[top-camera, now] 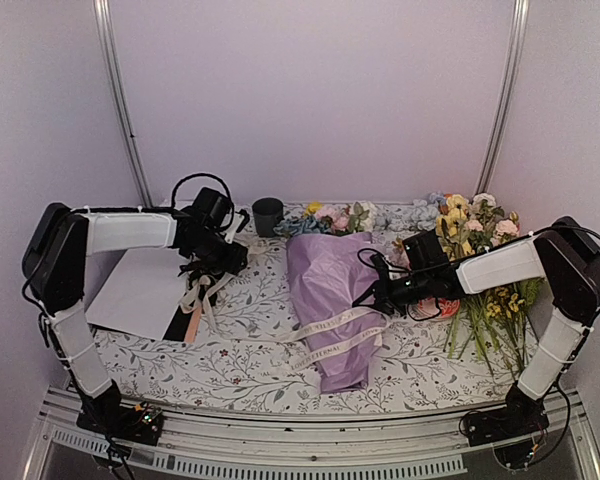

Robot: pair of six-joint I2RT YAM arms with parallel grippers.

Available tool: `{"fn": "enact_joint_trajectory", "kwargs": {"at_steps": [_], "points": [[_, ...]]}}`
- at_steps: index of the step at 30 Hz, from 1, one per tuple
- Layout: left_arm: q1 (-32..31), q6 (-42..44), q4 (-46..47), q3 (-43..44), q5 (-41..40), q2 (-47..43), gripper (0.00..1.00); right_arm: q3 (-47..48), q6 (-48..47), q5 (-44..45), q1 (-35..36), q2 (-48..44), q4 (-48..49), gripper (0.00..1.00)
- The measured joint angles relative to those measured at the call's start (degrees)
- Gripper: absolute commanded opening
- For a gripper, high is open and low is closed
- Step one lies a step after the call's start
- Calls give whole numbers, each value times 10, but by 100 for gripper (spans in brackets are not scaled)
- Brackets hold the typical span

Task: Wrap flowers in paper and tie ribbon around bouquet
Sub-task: Pick up the ribbon from the center of the board.

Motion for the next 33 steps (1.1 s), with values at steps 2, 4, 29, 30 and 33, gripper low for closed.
{"fn": "enact_joint_trajectory", "kwargs": {"at_steps": [2, 4, 29, 30, 33], "points": [[1, 9, 2, 21, -5, 31, 53, 0, -2, 0, 0, 0, -1, 0], [5, 19, 2, 48, -5, 57, 47, 0, -3, 1, 0, 0, -1, 0], [56, 10, 21, 40, 86, 129, 0, 0, -7, 2, -4, 0, -6, 0], [56, 10, 21, 31, 86, 117, 0, 0, -7, 2, -4, 0, -7, 0], [56, 10, 20, 20, 85, 73, 0, 0, -7, 2, -4, 0, -7, 0]]}}
